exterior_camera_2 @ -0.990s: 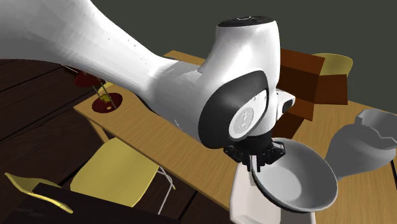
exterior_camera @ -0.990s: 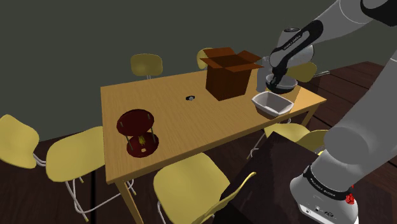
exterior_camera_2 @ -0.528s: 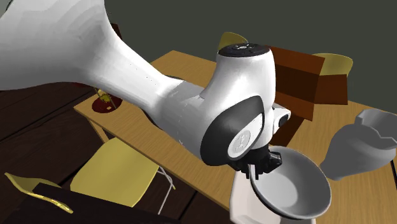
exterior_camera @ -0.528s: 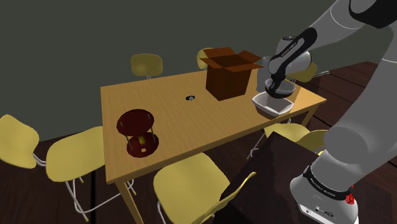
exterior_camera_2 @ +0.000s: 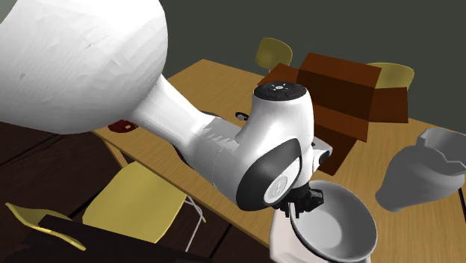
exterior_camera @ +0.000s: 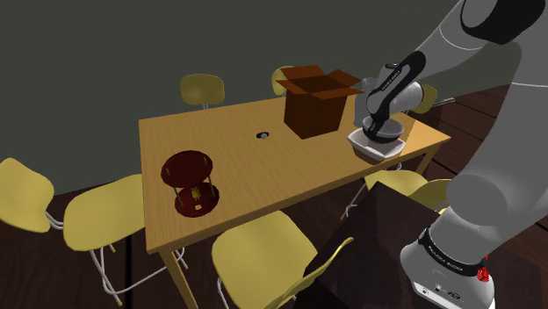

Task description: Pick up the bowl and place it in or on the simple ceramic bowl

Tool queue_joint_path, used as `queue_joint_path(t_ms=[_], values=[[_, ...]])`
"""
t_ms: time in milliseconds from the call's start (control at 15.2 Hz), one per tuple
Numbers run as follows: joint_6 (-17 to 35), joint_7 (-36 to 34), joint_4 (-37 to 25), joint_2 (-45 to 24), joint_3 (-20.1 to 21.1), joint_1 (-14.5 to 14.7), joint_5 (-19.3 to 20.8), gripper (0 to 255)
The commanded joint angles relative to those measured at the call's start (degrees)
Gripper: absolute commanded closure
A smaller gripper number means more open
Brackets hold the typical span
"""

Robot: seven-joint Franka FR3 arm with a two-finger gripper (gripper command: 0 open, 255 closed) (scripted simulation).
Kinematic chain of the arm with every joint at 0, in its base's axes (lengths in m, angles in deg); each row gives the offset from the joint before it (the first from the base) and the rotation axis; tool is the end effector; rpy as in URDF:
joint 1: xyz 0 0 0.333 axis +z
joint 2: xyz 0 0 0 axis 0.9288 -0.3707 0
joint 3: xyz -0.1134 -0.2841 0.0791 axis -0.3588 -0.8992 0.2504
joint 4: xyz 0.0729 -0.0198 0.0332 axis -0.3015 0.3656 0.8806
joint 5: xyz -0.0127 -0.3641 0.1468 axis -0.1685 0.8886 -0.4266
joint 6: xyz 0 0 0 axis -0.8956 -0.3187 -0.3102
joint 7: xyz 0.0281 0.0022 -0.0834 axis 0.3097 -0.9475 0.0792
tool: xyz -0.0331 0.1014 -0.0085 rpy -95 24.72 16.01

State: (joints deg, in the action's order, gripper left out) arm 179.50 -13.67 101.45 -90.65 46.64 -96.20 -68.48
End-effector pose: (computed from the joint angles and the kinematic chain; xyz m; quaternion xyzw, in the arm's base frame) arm 0.3724 -0.3837 0.2438 0.9920 0.0066 -0.0045 0.1261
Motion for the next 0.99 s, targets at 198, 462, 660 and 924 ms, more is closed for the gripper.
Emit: queue_joint_path(t_ms=[198, 462, 660, 924], values=[[0.96, -0.09, 0.15, -0.75, 0.03, -0.09, -0.04, 255], [0.96, -0.09, 0.15, -0.75, 0.03, -0.1, -0.03, 0], [0.97, -0.08, 0.14, -0.76, 0.03, -0.1, -0.04, 0], [-2.43, -0.77, 0.91, 3.37, -0.47, 0.95, 1.02, 0]])
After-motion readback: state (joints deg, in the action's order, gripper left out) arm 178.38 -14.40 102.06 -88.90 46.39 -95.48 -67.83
